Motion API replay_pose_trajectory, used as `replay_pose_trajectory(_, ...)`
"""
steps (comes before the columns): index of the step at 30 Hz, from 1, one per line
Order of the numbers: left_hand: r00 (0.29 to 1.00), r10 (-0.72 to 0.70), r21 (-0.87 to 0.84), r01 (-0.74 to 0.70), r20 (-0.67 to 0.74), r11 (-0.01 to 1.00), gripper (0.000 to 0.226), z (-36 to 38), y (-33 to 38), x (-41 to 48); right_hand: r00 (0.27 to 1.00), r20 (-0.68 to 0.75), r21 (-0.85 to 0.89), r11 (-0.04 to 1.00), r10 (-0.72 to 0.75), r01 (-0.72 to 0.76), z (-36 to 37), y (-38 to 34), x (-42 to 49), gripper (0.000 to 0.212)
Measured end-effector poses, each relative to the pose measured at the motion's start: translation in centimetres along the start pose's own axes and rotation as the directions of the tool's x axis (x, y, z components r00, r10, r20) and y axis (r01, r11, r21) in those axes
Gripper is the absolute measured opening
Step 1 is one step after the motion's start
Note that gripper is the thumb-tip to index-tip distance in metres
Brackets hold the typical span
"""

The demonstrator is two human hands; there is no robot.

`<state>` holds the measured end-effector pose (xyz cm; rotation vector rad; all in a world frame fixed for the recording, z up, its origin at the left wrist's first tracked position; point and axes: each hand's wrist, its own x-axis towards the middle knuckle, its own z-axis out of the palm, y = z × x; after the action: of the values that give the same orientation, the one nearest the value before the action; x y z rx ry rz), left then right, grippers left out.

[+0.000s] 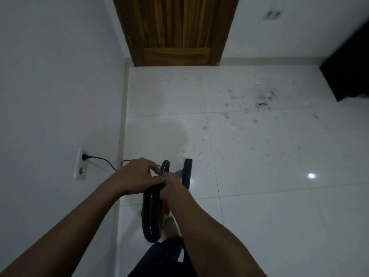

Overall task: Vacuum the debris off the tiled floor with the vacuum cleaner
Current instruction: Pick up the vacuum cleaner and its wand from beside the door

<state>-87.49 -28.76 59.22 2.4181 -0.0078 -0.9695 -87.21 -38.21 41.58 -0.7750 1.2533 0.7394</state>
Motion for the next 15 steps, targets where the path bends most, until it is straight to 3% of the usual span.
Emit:
replay_pose_trajectory(2, 0.997, -0.059, -0.145, 0.065, 0.049, 0.987, 0.021, 0.2, -1.7, 0.0, 0.997, 0.012, -0.148, 0.986, -0.071, 0.072, 0.6, 0.8, -0.5, 0.028)
replay_pose_trajectory(3, 0.995, -0.079, -0.214, 0.09, 0.063, 0.973, 0.02, 0.3, -2.2, 0.1, 0.997, -0.032, -0.218, 0.974, -0.067, 0.058, 0.7, 1.1, 0.5, 0.028)
replay_pose_trajectory(4, 0.992, -0.094, -0.264, 0.112, 0.079, 0.958, 0.02, 0.3, -2.6, 0.1, 0.987, -0.112, -0.287, 0.955, -0.115, 0.079, 0.5, 1.5, 2.8, 0.038)
replay_pose_trajectory(6, 0.989, -0.113, -0.33, 0.139, 0.097, 0.934, 0.019, 0.8, -3.2, 0.3, 0.985, -0.114, -0.371, 0.925, -0.133, 0.082, 0.2, 2.0, 11.5, 0.062)
replay_pose_trajectory(8, 0.983, -0.142, -0.377, 0.175, 0.115, 0.91, 0.019, 1.2, -3.7, 0.6, 0.981, -0.171, -0.457, 0.89, -0.09, 0.002, 0.5, 2.2, 20.8, 0.071)
replay_pose_trajectory(11, 0.974, -0.187, -0.456, 0.226, 0.131, 0.861, 0.019, 1.7, -4.5, 1.0, 0.979, -0.181, -0.504, 0.864, -0.093, -0.011, 0.3, 2.1, 19.5, 0.059)
replay_pose_trajectory(13, 0.966, -0.218, -0.501, 0.258, 0.138, 0.826, 0.019, 2.1, -5.0, 1.1, 0.992, -0.122, -0.547, 0.836, -0.029, -0.043, 0.8, 1.3, 11.2, 0.042)
replay_pose_trajectory(15, 0.96, -0.243, -0.544, 0.279, 0.139, 0.792, 0.024, 2.8, -5.2, 1.2, 0.995, -0.075, -0.594, 0.805, -0.064, 0.007, 1.6, 0.1, 3.1, 0.018)
